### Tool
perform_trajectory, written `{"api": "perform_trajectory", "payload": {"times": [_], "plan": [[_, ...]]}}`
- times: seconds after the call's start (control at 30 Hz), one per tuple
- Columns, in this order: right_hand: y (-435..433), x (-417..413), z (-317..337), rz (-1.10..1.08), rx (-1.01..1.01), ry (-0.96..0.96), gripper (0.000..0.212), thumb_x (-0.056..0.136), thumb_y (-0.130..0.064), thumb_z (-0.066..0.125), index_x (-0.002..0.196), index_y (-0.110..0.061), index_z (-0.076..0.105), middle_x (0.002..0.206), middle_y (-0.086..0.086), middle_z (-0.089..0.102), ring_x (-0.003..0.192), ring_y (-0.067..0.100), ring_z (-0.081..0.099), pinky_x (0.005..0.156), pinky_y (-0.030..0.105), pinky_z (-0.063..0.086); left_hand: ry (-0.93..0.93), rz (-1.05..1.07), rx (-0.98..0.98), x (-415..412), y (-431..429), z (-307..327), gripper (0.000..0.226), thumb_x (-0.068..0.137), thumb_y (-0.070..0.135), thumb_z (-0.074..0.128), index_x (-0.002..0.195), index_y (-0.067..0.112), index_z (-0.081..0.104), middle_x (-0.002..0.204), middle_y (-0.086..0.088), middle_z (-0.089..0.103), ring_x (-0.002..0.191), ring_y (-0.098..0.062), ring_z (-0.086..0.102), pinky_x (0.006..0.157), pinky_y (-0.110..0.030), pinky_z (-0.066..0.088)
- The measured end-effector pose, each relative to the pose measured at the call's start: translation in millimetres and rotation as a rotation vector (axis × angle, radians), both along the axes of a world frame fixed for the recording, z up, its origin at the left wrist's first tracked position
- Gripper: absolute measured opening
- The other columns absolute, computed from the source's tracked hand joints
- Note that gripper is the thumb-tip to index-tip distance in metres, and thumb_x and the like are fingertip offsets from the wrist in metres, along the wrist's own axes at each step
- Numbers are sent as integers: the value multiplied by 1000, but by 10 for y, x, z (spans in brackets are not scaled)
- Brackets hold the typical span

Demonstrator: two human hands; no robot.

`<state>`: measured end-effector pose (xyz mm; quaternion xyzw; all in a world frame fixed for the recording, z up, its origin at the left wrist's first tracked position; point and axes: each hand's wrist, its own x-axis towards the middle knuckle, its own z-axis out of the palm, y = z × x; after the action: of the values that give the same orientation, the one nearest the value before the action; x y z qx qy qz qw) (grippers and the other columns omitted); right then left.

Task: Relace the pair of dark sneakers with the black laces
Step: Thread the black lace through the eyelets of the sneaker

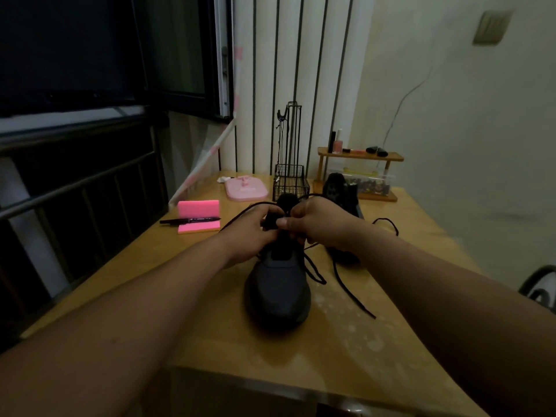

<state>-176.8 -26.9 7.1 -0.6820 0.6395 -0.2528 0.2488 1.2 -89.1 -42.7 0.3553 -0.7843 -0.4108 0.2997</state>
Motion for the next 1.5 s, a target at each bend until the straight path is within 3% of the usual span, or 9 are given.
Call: {"api": "perform_trajectory", "payload": {"times": [0.23, 0.47, 0.67, 0.8, 0.9, 1.03, 1.13, 1.33, 1.5], "plan": [[-305, 66, 350, -244, -222, -153, 26, 102, -34, 66, 81, -19, 67, 72, -3, 65, 63, 9, 60, 48, 15, 44, -75, 12, -52, -6, -42, -22, 37, 99, 11, 68, 129, 30, 58, 143, 5, 45, 130, -15, 50, 101, -38, 58], [-460, 68, 290, -332, -205, -270, 21, 102, -31, 66, 97, -11, 72, 84, 0, 69, 75, 14, 65, 66, 28, 53, -121, 13, -100, -20, 2, -1, 36, 98, 6, 67, 125, 26, 57, 139, 5, 44, 126, -15, 51, 86, -21, 54], [-520, 40, 499, -412, -326, -209, 29, 102, -38, 64, 93, -12, 74, 92, 12, 75, 90, 30, 72, 87, 54, 61, -154, 50, -148, 12, 24, -49, 39, 98, 9, 68, 131, 26, 55, 140, 4, 42, 127, -16, 49, 99, -22, 50], [-561, 5, 445, -345, -210, -311, 25, 103, -32, 64, 95, -10, 72, 81, 5, 69, 75, 20, 67, 65, 32, 60, -152, 25, -167, 34, 49, -63, 39, 97, 8, 69, 129, 25, 55, 138, 5, 42, 124, -15, 51, 71, -5, 51], [-508, -20, 456, -265, -149, -358, 22, 104, -28, 63, 99, -8, 72, 75, 0, 66, 65, 12, 59, 49, 19, 50, -146, 18, -166, 34, 44, -53, 36, 97, 8, 69, 125, 28, 55, 138, 6, 42, 124, -14, 51, 72, -9, 53], [-497, -63, 533, -228, -130, -347, 26, 104, -31, 62, 104, -6, 73, 77, 1, 67, 67, 12, 60, 55, 22, 52, -116, -24, -65, 82, -28, 26, 30, 98, 10, 65, 119, 31, 59, 138, 7, 53, 128, -13, 53, 81, -18, 52], [-477, -69, 551, -199, -82, -372, 27, 105, -32, 61, 104, -7, 73, 79, 2, 66, 66, 12, 60, 55, 22, 52, -93, -16, 14, 119, -80, 116, 21, 102, 21, 57, 115, 35, 65, 132, 7, 63, 123, -16, 61, 98, -39, 55], [-462, -55, 519, -154, 32, -612, 29, 106, -31, 59, 112, -7, 71, 77, 0, 65, 67, 12, 61, 61, 25, 52, -35, -84, 77, 36, -39, 65, 29, 93, 40, 77, 117, 33, 64, 132, 11, 64, 125, -5, 55, 95, -26, 49], [-383, -143, 267, -276, -71, -249, 33, 105, -38, 59, 106, -7, 70, 83, 4, 70, 72, 16, 64, 63, 29, 50, -191, -17, -171, -24, -94, 100, 23, 90, 31, 80, 98, 27, 59, 115, 5, 68, 117, -15, 62, 102, -44, 54]]}}
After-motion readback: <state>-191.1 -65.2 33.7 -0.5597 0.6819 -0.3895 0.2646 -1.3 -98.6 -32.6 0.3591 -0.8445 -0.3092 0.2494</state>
